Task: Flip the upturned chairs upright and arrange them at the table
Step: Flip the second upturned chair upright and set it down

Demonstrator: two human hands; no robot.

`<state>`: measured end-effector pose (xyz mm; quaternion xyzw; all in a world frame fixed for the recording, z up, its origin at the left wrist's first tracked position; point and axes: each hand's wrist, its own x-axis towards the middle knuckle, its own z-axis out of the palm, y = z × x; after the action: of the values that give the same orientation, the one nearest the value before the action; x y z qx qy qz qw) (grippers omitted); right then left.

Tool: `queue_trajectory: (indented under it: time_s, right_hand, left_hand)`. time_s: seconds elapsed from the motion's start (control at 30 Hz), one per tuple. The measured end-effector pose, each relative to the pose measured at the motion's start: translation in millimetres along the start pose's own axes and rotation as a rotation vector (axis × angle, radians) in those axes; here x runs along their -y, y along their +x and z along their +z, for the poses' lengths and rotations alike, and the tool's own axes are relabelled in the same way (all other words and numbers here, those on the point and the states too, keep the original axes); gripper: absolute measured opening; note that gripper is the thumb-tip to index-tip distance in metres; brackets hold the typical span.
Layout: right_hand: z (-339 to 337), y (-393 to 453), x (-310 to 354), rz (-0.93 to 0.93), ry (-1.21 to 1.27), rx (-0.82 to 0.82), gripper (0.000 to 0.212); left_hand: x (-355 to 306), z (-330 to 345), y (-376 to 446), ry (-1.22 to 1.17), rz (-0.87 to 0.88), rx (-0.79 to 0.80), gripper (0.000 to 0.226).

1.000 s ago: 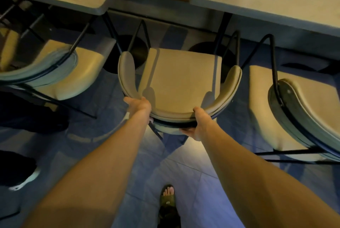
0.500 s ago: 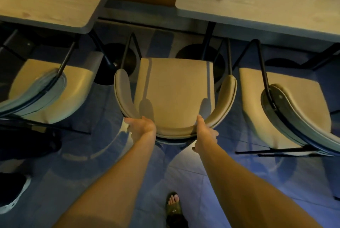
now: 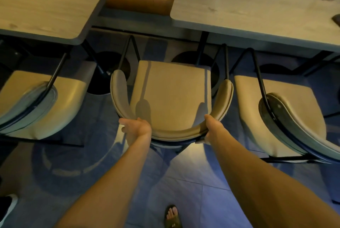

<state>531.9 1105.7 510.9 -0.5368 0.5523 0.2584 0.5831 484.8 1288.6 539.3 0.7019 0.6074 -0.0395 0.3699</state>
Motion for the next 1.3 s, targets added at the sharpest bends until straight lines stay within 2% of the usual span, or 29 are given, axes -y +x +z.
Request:
queue_trajectory:
  time_s: [0.1, 0.33, 0.43, 0.6, 0.77, 0.97, 1.3]
  right_hand:
    - [12.4, 7.0, 0.5, -0.031, 0.001, -0.044, 0.068]
    - [36.2, -4.2, 2.5, -0.053, -0.031, -0.115, 0.048]
    - [42.1, 10.9, 5.2, -0.03, -0.047, -0.149, 0.048]
    - [33.1, -10.9, 2.2, -0.088, -0.098, -0.109, 0.031]
    - [24.9, -22.3, -4.0, -0.155, -0.112, -0.053, 0.038]
    - [9.7, -13.7, 2.5, -0.156, -0.229, -0.105, 0.034]
    - [-1.4, -10.7, 6.1, -0.151, -0.205, -0.072, 0.036]
  left_hand:
    - [-9.1, 0.6, 16.3, 0.006, 0.01, 0.003, 0.049]
    - [-19.2, -2.7, 47.3, 0.012, 0.011, 0.015, 0.046]
    - [-22.0, -5.0, 53.5, 0.0, 0.006, 0.047, 0.048]
    - [-16.7, -5.7, 54.0, 0.0, 0.021, 0.093, 0.046]
    - [-10.6, -3.5, 53.3, -0.039, 0.015, 0.094, 0.043]
    - [-1.0, 4.6, 41.0, -0.032, 0.001, 0.105, 0.042]
    - [-4.0, 10.5, 39.1, -0.033, 0.021, 0.129, 0.039]
